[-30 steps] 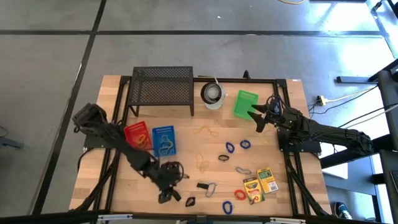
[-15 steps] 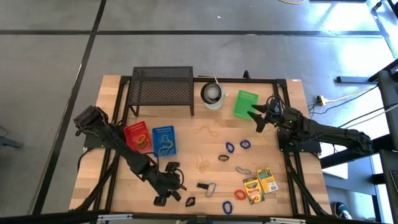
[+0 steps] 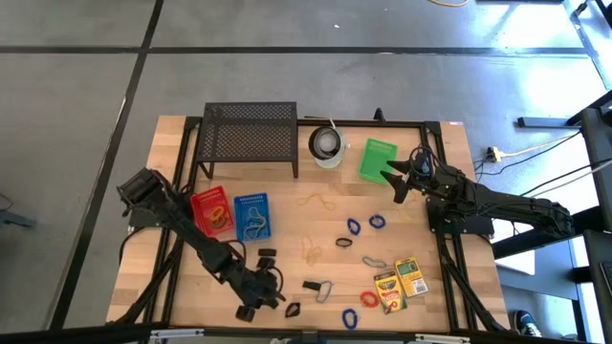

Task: Pick & Place Office Desk Supplies
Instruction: Put the black rubber band into the blue bin

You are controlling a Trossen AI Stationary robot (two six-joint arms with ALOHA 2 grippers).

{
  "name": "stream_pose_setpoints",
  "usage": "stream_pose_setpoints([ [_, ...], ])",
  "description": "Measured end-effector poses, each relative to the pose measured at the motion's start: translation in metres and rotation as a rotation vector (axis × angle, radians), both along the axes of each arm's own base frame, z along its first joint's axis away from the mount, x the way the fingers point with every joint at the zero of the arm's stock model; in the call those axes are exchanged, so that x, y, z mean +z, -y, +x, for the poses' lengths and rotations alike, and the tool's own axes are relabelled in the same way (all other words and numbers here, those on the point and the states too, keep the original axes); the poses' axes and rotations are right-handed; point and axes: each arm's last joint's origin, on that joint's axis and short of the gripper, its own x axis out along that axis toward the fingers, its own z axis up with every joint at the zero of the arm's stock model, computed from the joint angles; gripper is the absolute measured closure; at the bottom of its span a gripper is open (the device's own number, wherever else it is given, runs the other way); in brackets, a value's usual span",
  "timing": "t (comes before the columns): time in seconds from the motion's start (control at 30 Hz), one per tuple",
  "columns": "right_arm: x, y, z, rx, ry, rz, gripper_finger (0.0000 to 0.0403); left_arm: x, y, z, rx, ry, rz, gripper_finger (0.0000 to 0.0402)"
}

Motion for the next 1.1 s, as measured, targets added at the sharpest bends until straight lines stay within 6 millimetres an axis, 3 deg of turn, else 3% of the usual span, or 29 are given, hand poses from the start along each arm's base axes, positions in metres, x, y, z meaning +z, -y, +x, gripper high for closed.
stream_pose_setpoints([
  [0.23,0.000,0.000,0.000,0.000,0.000,0.000,0.0165,0.000,-0.004,0.003,-0.027,0.029,0.050,0.0242],
  [0.53,0.000,0.000,0.000,0.000,0.000,0.000,0.0166,-0.002,0.005,-0.006,-0.040,-0.017,0.025,0.0242],
  [0.73,0.000,0.000,0.000,0.000,0.000,0.000,0.0166,-0.002,-0.004,0.000,-0.048,0.002,0.061,0.0242],
  [1.1,0.000,0.000,0.000,0.000,0.000,0.000,0.0166,0.000,0.002,-0.001,-0.017,-0.017,-0.028,0.0242],
])
